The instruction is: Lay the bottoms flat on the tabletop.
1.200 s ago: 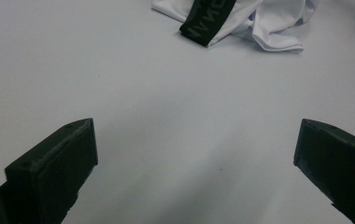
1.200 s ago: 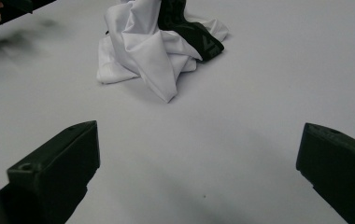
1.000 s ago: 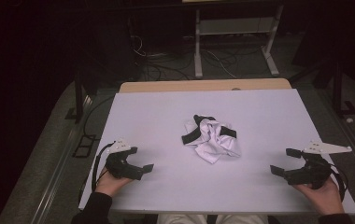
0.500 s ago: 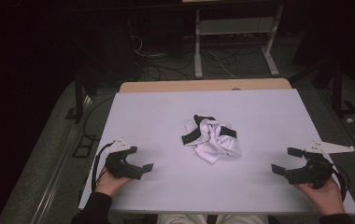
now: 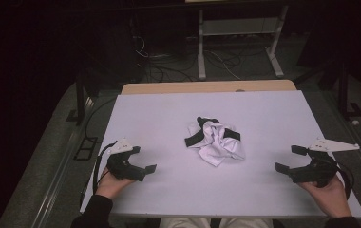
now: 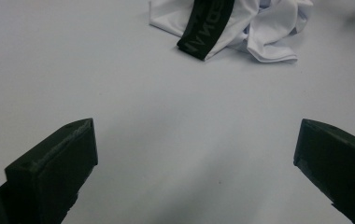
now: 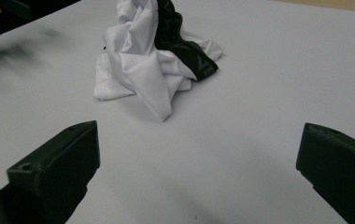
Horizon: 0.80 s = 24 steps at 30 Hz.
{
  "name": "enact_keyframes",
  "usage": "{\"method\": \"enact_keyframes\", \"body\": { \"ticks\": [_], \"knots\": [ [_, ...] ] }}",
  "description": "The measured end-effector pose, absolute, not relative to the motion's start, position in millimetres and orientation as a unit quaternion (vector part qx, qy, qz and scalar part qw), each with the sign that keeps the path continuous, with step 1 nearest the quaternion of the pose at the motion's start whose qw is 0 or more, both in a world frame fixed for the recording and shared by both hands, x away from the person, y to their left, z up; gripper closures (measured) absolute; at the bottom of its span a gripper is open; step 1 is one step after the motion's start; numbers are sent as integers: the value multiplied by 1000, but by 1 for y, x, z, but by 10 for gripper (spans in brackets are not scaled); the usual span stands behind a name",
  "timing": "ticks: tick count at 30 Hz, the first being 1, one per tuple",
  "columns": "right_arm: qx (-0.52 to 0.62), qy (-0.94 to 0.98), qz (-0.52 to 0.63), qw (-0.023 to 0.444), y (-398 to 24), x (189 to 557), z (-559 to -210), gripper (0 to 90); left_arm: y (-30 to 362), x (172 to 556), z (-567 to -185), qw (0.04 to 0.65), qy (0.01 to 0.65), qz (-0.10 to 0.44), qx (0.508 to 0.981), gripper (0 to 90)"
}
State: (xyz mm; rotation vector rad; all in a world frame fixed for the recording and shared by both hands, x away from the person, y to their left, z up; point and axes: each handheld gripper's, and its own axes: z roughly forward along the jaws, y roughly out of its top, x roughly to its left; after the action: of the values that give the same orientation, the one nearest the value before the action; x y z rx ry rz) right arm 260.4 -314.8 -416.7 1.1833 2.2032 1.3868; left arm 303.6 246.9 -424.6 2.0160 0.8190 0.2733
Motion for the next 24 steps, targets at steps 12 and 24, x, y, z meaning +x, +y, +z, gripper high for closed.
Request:
{"method": "enact_keyframes", "body": {
  "ticks": [12,24],
  "knots": [
    [404,775,465,140,-302,276,-402,0,238,317,-415,446,330,96,826,1],
    [411,773,466,130,-301,295,-395,0,232,330,-404,445,325,94,829,1]
  ]
}}
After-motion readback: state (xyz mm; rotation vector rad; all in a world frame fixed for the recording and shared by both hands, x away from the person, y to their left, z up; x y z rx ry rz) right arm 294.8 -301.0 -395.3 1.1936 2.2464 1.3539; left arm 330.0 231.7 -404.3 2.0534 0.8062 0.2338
